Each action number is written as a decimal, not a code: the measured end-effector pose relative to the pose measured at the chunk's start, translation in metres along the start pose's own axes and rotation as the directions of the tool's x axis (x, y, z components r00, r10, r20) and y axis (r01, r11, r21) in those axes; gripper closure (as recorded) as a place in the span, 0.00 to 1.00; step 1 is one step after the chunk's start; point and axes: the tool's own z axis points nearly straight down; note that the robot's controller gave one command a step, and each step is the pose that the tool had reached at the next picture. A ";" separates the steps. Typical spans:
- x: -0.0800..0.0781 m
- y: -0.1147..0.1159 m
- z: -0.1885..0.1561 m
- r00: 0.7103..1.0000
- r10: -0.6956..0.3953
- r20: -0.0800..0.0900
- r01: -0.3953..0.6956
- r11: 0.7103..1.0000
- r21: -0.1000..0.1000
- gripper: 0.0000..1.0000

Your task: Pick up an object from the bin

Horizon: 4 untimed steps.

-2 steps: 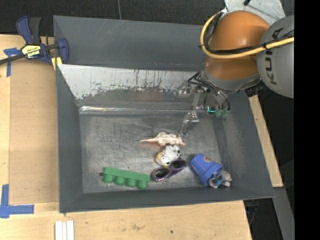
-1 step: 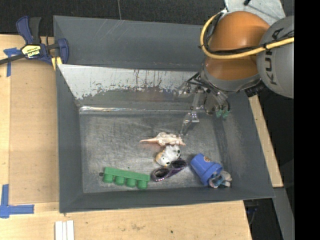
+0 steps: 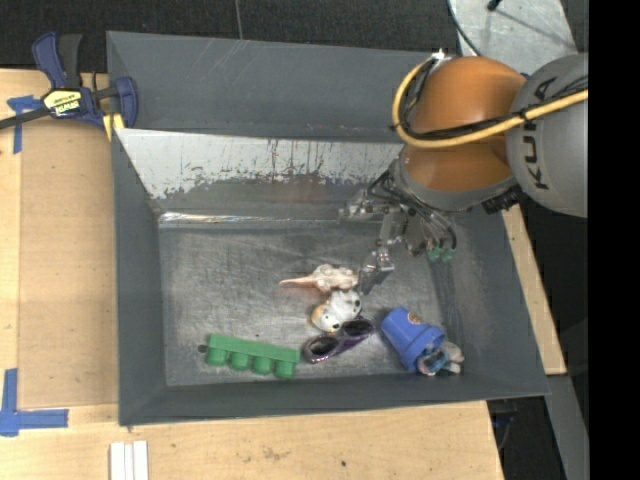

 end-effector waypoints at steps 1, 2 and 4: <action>0.007 0.008 0.089 0.959 -0.285 0.008 0.285 0.959 0.002 1.00; 0.007 0.008 0.089 0.959 -0.285 0.009 0.285 0.959 0.002 1.00; 0.047 -0.002 -0.066 0.959 -0.282 -0.001 0.282 0.959 -0.001 1.00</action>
Offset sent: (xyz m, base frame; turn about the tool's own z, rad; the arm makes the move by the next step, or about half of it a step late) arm 0.0000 0.0000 0.0000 0.0000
